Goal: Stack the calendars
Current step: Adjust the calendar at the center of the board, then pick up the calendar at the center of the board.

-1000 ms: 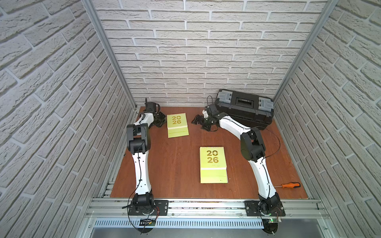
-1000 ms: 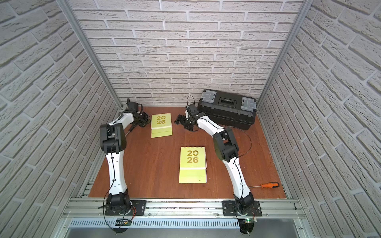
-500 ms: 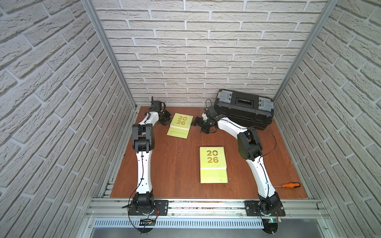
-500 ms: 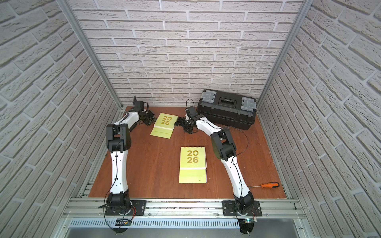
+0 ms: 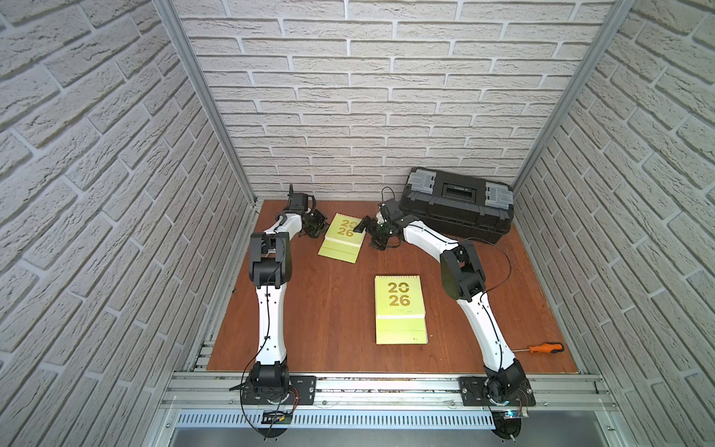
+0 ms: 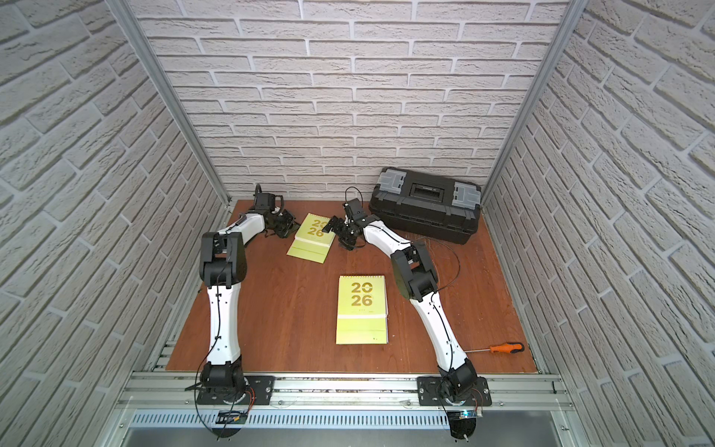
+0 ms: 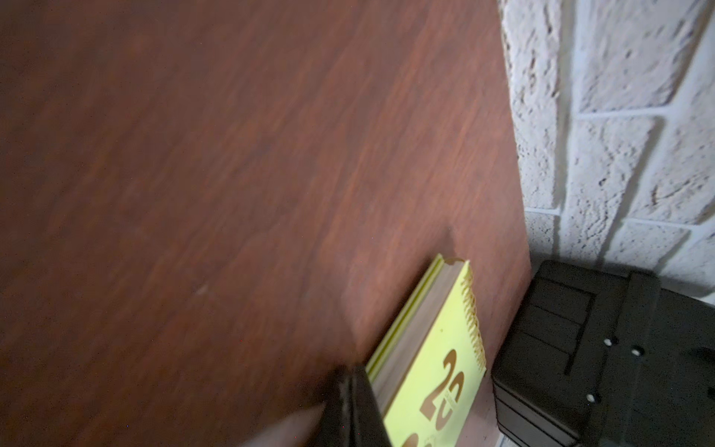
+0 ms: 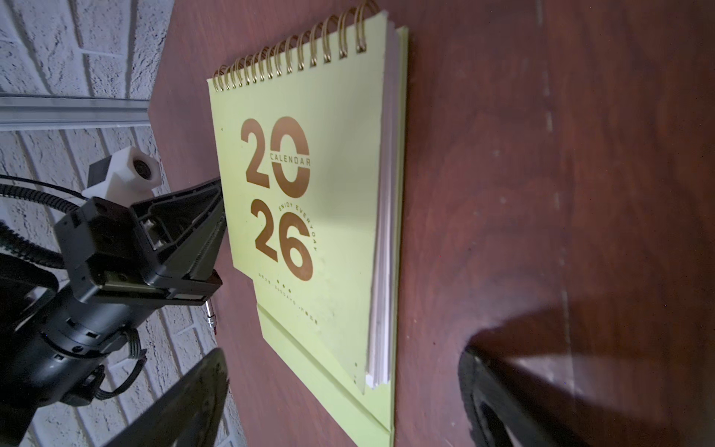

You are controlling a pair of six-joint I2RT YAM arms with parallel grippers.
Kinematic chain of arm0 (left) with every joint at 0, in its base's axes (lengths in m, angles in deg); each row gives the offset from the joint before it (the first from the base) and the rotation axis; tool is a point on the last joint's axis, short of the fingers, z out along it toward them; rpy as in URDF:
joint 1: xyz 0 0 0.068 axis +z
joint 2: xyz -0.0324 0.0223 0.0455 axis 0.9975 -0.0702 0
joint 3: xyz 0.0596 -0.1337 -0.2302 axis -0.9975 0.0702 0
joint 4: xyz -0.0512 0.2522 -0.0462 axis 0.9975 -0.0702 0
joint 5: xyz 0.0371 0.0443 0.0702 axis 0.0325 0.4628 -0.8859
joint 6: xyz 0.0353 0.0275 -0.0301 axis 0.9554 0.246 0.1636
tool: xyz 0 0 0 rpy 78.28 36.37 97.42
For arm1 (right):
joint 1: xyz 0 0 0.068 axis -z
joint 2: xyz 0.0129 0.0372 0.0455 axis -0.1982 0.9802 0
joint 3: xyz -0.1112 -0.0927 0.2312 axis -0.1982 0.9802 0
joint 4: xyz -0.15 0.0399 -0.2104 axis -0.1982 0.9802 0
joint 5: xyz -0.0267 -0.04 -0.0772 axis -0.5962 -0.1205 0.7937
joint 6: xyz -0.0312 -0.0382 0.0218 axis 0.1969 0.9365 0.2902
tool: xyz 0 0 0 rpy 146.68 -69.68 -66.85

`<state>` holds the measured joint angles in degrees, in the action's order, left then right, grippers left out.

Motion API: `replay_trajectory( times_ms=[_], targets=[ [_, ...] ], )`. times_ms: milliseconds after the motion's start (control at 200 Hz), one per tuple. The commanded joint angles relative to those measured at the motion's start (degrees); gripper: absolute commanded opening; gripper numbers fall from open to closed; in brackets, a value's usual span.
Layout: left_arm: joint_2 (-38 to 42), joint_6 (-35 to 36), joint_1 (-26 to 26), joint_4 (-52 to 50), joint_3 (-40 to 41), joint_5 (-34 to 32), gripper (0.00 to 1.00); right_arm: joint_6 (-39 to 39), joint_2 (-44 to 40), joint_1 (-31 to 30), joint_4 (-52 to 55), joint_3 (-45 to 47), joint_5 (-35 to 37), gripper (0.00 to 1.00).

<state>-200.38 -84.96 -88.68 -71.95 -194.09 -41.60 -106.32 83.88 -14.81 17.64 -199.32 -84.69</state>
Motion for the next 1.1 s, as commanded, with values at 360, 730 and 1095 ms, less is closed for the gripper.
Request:
replay_trajectory(
  times_ms=[360,730,1095],
  targets=[
    [0.02,0.17,-1.08,-5.24,8.15,-0.50,0.07,-5.56,5.39,-1.31,-8.65,-2.40,-5.20,0.93],
    [0.58,0.07,-0.93,-4.45,9.46,-0.33,0.06,-7.69,0.87,-1.19,-23.79,2.92,-6.70,0.84],
    [2.75,0.01,-0.82,-3.47,12.53,-0.19,0.06,-10.39,-4.05,-0.48,-33.63,13.98,-1.12,0.66]
  ],
)
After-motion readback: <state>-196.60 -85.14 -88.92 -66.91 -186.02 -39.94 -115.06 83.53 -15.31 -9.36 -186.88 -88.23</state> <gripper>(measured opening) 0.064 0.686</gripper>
